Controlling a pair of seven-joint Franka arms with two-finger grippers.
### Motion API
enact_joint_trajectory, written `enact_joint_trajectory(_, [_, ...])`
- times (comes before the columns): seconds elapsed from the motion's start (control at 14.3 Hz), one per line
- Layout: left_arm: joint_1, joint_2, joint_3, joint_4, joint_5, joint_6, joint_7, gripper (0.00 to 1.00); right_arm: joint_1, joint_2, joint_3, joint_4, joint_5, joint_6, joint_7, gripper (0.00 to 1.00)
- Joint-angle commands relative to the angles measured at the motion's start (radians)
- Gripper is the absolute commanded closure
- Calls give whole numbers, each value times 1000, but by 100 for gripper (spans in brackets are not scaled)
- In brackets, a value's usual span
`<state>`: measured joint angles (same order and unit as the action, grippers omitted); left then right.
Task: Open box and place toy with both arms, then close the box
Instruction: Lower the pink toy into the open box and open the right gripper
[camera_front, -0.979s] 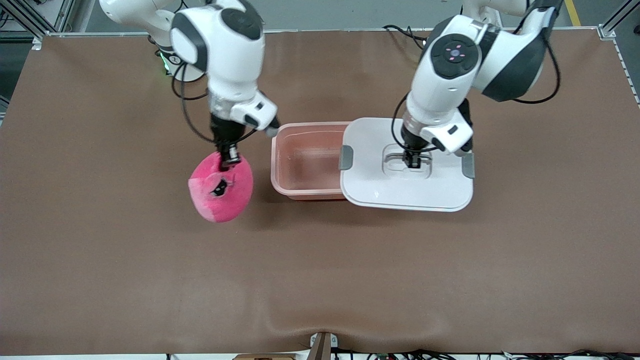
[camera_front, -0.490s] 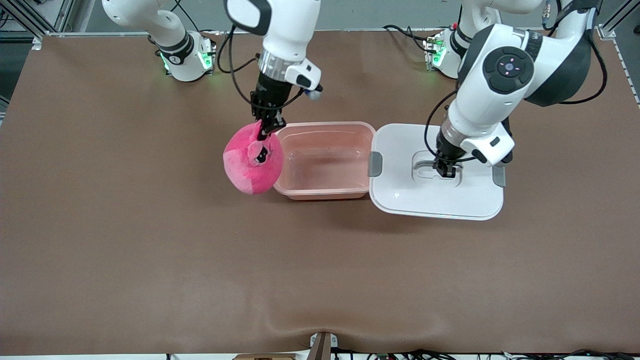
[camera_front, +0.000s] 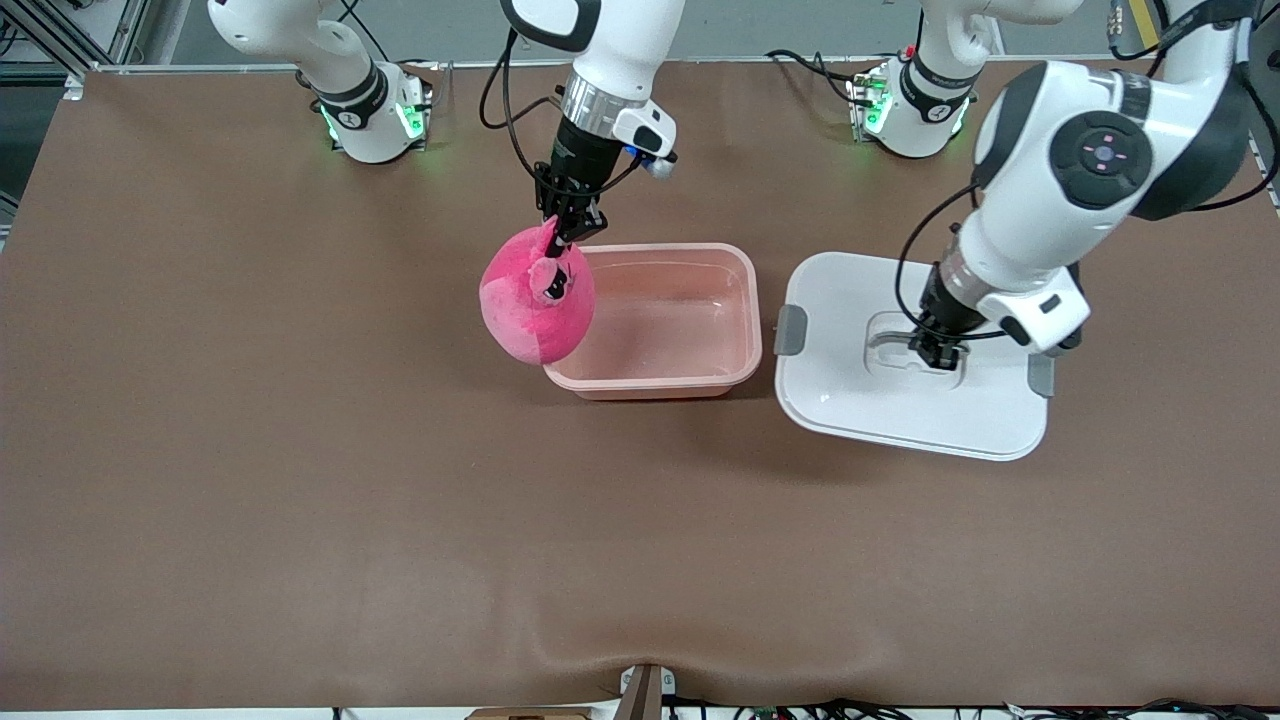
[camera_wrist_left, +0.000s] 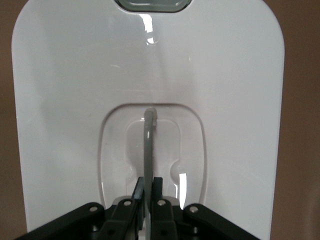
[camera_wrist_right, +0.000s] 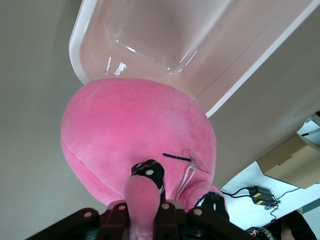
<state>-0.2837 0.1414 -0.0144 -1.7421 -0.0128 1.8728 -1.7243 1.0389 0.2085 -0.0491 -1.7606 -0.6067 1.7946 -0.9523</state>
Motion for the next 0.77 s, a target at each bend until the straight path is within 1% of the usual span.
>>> enact_joint_trajectory(0.0, [60, -39, -10, -31, -41, -21, 31, 100, 23, 60, -9, 50, -22, -15, 17, 100])
enact_joint_trajectory(0.14, [58, -37, -10, -30, -36, -27, 31, 100, 38, 75, -9, 53, -22, -15, 17, 100])
enact_joint_trajectory(0.21, [60, -33, -10, -30, -33, -27, 31, 100, 40, 75, -9, 53, -24, -15, 17, 78])
enact_joint_trajectory(0.28, [60, -28, -9, -28, -32, -27, 29, 100, 40, 75, -9, 58, -22, -15, 17, 18])
enact_joint_trajectory(0.35, [61, -26, -10, -30, -29, -27, 31, 100, 40, 74, -8, 73, -22, -17, 6, 0])
enact_joint_trajectory(0.49, [61, -28, -10, -30, -29, -27, 37, 100, 59, 74, -9, 110, -19, -35, 4, 0])
enact_joint_trajectory(0.7, [60, -26, -10, -30, -26, -27, 37, 100, 63, 72, -9, 177, -10, -124, 3, 0])
